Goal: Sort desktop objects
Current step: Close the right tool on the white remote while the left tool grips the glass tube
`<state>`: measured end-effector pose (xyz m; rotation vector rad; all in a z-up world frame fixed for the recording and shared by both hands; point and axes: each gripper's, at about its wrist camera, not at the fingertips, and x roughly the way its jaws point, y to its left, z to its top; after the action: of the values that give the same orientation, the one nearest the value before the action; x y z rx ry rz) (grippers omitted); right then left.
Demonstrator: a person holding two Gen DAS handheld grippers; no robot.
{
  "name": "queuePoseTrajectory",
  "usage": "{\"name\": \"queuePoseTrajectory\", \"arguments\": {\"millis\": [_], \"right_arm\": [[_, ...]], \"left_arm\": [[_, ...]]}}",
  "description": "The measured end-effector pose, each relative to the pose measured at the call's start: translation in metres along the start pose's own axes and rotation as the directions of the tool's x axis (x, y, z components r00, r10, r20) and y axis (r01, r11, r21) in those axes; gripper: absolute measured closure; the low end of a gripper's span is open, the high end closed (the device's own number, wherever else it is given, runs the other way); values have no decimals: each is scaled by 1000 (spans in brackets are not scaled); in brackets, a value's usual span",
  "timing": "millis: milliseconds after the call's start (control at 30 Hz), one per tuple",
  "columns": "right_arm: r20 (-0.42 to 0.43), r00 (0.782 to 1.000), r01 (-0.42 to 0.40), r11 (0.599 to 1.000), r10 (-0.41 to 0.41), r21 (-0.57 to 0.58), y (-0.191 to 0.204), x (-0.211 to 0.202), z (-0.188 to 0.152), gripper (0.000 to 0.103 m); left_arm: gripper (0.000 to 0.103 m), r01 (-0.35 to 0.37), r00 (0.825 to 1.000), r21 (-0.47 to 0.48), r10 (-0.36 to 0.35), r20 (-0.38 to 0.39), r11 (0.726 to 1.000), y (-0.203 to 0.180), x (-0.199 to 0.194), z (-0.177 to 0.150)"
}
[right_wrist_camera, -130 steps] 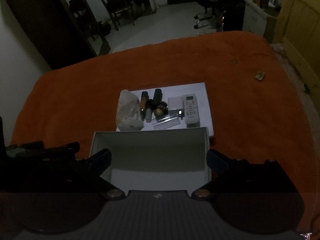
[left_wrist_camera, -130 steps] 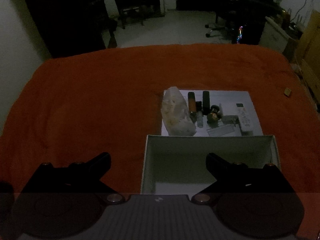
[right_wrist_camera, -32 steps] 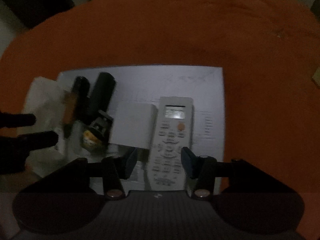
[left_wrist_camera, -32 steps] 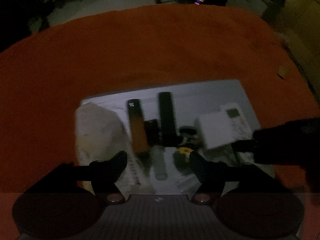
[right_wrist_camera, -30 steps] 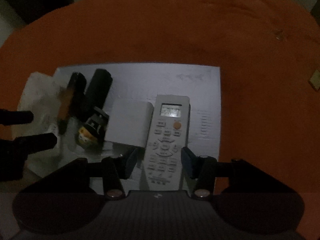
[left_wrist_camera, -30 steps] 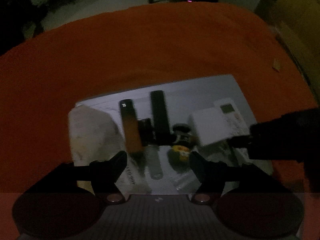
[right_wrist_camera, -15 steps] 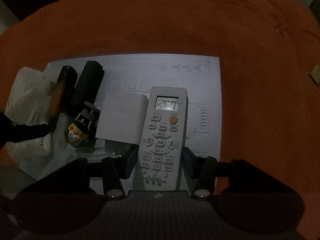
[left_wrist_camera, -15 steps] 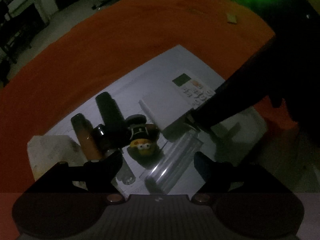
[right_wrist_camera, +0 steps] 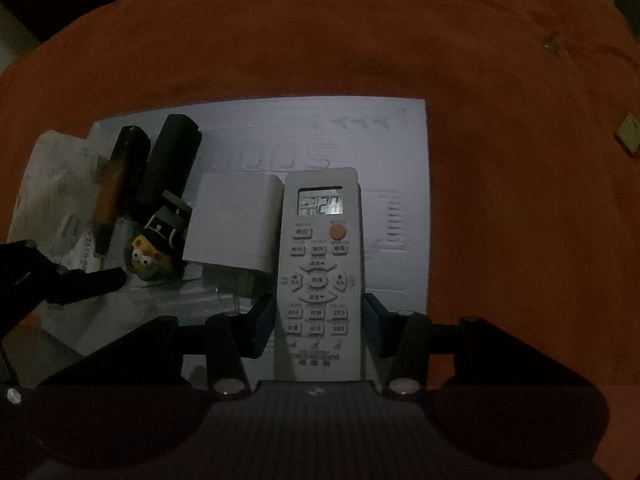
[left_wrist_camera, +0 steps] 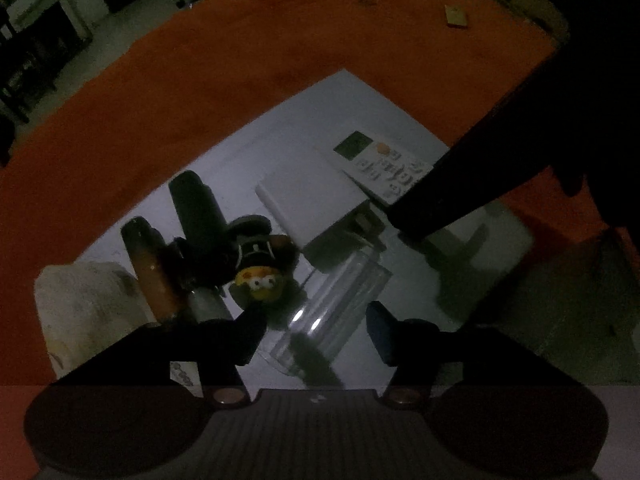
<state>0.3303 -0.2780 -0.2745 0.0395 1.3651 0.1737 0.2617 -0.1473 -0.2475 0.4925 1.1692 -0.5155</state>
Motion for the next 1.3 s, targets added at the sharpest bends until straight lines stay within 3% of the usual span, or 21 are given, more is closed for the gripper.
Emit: {"name": "queuePoseTrajectory", "arguments": {"millis": [467, 700, 867, 1300], "right_arm": [[-2, 1000, 24, 1000, -24, 0, 4, 3, 3, 53], [12, 1000, 7, 1000, -7, 13, 1, 3, 1, 54], [7, 1000, 4, 1000, -4, 20, -3, 2, 1, 54], [19, 999, 47, 999, -48, 5, 8, 9, 4, 52]], "left_arm": [[53, 6, 1000, -38, -7, -30, 999, 1, 14, 2], [76, 56, 997, -84, -61, -51, 995, 5, 19, 2], [77, 37, 997, -173, -49, -64, 984, 14, 18, 3], [75, 41, 995, -170, -57, -85, 985, 13, 21, 5]]}}
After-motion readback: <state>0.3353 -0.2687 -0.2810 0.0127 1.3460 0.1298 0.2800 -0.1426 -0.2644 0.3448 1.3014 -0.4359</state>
